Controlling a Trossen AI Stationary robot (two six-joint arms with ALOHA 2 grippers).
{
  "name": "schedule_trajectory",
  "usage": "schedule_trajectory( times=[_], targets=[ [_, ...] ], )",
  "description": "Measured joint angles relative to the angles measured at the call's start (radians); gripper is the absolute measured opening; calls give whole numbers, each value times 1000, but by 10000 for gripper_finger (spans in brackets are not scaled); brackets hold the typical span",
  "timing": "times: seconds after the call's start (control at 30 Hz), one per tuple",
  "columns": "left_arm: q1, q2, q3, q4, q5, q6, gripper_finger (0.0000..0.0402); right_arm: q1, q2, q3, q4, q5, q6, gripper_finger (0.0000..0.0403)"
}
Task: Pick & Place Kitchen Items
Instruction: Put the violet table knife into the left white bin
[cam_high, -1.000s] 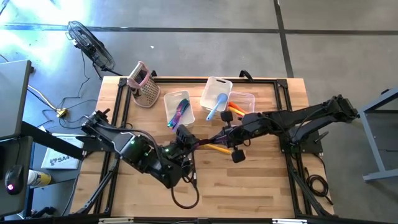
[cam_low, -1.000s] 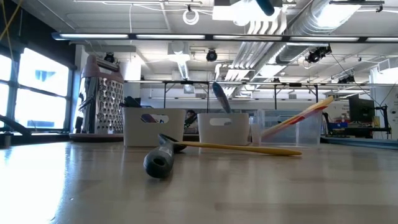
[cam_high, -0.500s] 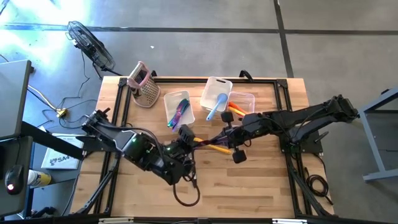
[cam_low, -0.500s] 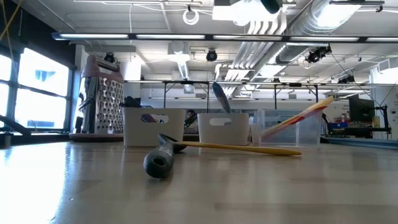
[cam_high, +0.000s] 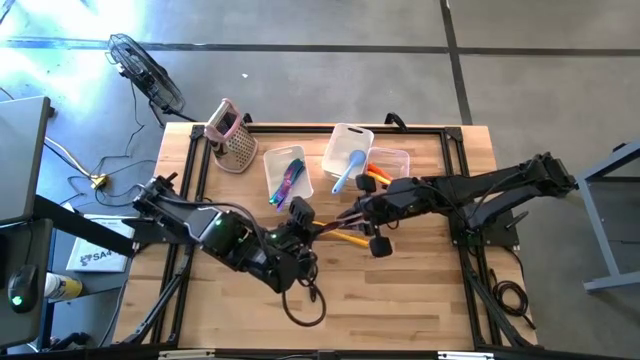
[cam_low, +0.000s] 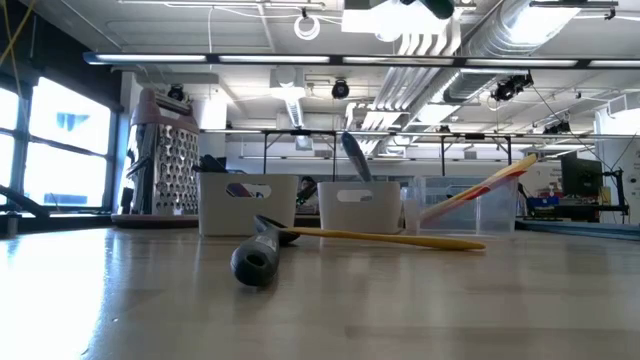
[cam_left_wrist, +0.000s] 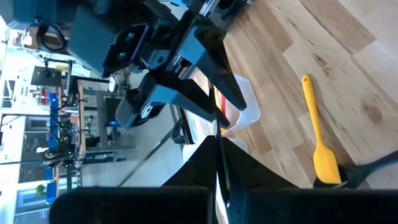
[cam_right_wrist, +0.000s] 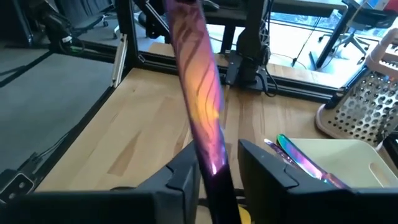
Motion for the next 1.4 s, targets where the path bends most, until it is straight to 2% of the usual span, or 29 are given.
schedule_trajectory(
  times=[0.27,0.5,0.63,0.8,0.97,1.13,1.4],
  targets=[
    [0,0,0,-2,2,-24,0,-1,0,0,0,8,2,161],
    [0,0,0,-10,2,-55,0,0,-7,0,9,91,-2,231],
    [0,0,0,-10,-9,-77,0,7,-39,0,3,158,-48,255],
    [1,-1,1,-11,-54,-94,0,46,-121,0,6,314,-91,259],
    [5,0,0,-21,-63,-157,0,99,-209,0,0,388,-103,260],
    [12,0,0,-22,-141,-191,0,171,-287,0,-46,474,-44,260],
    [37,0,0,-39,-235,-320,0,266,-394,0,-232,477,150,255]
  ],
)
